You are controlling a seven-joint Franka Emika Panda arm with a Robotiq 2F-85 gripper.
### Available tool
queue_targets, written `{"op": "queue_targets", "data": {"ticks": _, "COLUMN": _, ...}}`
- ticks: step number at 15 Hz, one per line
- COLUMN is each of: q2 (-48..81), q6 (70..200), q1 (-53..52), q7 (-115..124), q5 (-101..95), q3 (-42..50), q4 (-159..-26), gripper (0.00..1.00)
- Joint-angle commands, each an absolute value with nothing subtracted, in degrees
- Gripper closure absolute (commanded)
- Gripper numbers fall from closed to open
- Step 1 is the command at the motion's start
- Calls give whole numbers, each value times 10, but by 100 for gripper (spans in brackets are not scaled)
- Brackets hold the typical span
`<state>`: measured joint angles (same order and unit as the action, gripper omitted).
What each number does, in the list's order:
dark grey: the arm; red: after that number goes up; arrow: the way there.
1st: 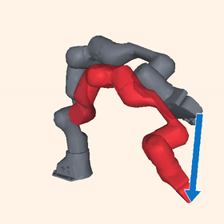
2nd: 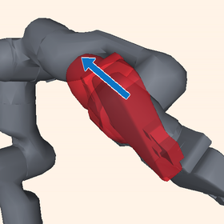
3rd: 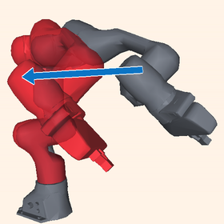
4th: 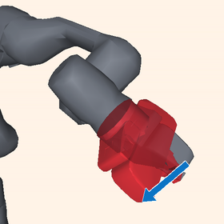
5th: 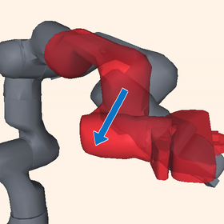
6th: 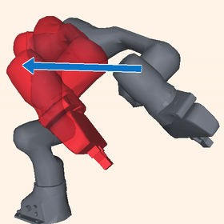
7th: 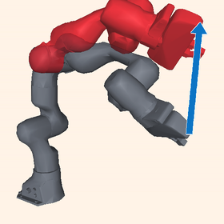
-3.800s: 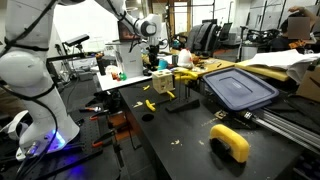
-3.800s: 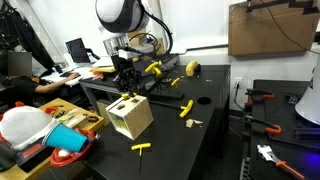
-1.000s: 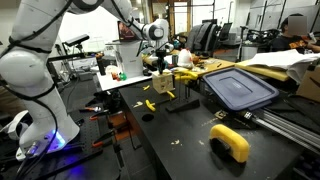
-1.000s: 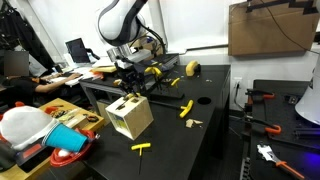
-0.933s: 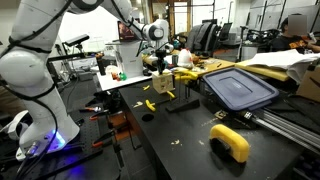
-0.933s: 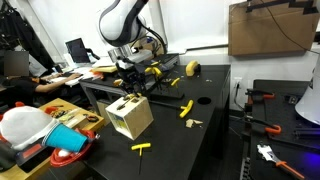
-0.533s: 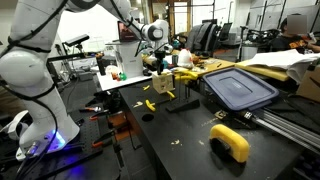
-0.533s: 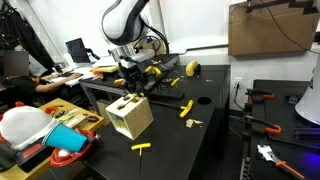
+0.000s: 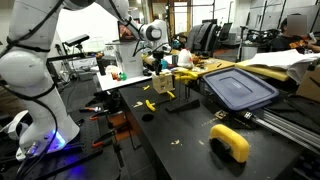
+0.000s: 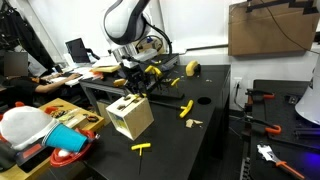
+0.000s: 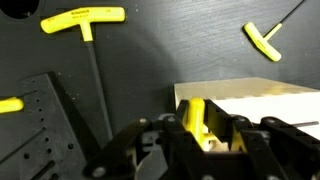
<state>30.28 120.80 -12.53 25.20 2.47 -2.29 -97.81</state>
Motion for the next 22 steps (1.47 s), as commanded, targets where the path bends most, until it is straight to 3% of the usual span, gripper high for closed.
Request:
{"op": "queue_targets", "data": {"ticks": 1, "q2": 282, "q6": 1223, "q1": -132, "q7": 260, "q5": 25, "q3": -25, "q4": -1005, "gripper": 94}}
{"op": "queue_targets", "data": {"ticks": 8, "q2": 287, "q6": 1222, "q1": -143, "q7": 264, "q5": 17, "q3": -23, "q4": -997, "gripper": 94}}
{"op": "queue_targets", "data": {"ticks": 9, "q2": 287, "q6": 1222, "q1": -144, "q7": 265, "q5": 17, "q3": -23, "q4": -997, "gripper": 52}}
{"op": "queue_targets", "data": {"ticks": 11, "q2": 287, "q6": 1221, "q1": -146, "q7": 269, "q5": 18, "q3": -23, "q4": -999, "gripper": 46}}
{"op": "queue_targets", "data": {"ticks": 17, "q2": 281, "q6": 1221, "q1": -141, "q7": 274, "q5": 26, "q3": -23, "q4": -1004, "gripper": 1}}
{"op": "queue_targets", "data": {"ticks": 22, "q2": 247, "q6": 1204, "q1": -125, "q7": 252, "q5": 46, "q3": -30, "q4": -1006, "gripper": 0}}
